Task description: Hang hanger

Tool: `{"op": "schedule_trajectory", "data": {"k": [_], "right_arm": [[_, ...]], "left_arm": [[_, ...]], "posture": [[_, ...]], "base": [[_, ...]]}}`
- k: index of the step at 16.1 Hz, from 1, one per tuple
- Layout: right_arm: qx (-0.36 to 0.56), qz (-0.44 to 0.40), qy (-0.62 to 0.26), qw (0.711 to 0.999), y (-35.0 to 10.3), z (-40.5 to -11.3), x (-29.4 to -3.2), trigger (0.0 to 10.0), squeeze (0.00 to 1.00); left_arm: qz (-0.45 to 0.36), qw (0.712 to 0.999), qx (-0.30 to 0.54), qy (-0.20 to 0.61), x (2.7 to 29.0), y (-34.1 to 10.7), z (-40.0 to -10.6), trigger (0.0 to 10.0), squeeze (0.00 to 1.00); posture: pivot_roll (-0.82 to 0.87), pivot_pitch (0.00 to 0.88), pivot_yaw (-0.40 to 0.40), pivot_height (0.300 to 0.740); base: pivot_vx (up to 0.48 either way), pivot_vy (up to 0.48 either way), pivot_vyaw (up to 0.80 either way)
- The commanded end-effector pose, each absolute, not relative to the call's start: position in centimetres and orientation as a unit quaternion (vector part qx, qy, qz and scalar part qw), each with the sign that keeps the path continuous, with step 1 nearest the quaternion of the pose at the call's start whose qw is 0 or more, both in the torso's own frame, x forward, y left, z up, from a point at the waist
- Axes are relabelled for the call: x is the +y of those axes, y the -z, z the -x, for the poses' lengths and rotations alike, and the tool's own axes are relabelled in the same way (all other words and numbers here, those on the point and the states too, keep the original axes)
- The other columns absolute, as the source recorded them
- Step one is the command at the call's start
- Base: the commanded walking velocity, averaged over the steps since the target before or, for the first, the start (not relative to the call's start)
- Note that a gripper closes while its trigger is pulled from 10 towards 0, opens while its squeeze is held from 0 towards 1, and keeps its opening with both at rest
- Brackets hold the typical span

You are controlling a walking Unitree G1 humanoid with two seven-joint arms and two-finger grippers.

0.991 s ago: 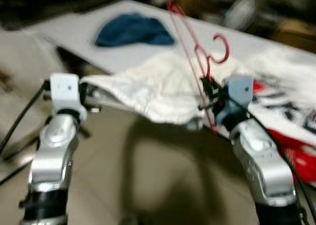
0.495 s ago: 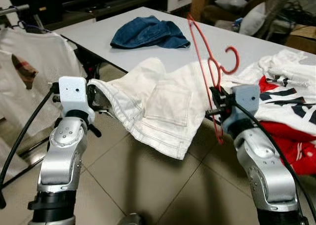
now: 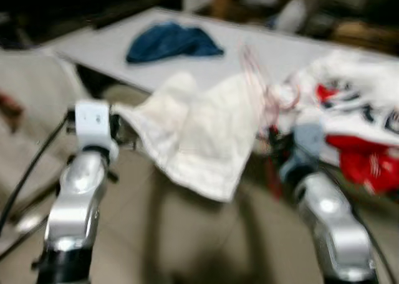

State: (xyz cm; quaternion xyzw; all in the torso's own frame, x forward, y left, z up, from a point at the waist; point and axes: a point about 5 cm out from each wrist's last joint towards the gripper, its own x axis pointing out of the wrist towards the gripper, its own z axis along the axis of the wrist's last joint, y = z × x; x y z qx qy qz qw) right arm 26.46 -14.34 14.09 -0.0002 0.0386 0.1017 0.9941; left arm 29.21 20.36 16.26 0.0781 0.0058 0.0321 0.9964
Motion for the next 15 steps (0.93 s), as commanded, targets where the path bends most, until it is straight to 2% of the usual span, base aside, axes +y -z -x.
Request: {"op": "schedule_trajectory", "data": {"k": [1,12,15], "right_arm": [[0.038,0.001,-0.095,0.995,-14.3,-26.5,-14.7,10.0,0.00],[0.060,0.014,-0.094,0.994,-13.7,-26.3,-14.9,10.0,0.00],[0.082,0.027,-0.078,0.993,-13.0,-26.0,-15.6,10.0,0.00]], "left_arm": [[-0.081,0.996,-0.008,-0.031,20.3,-16.9,-29.2,10.0,0.00],[-0.096,0.995,0.006,-0.034,20.5,-16.2,-28.4,10.0,0.00],[-0.102,0.994,0.026,-0.004,19.5,-15.3,-28.7,10.0,0.00]], "posture": [[-0.10,0.036,0.069,0.740],[-0.10,0.059,0.034,0.740],[-0.11,0.070,0.043,0.740]], "base": [[0.000,0.292,0.00],[0.000,0.286,0.00],[0.000,0.000,-0.80]]}}
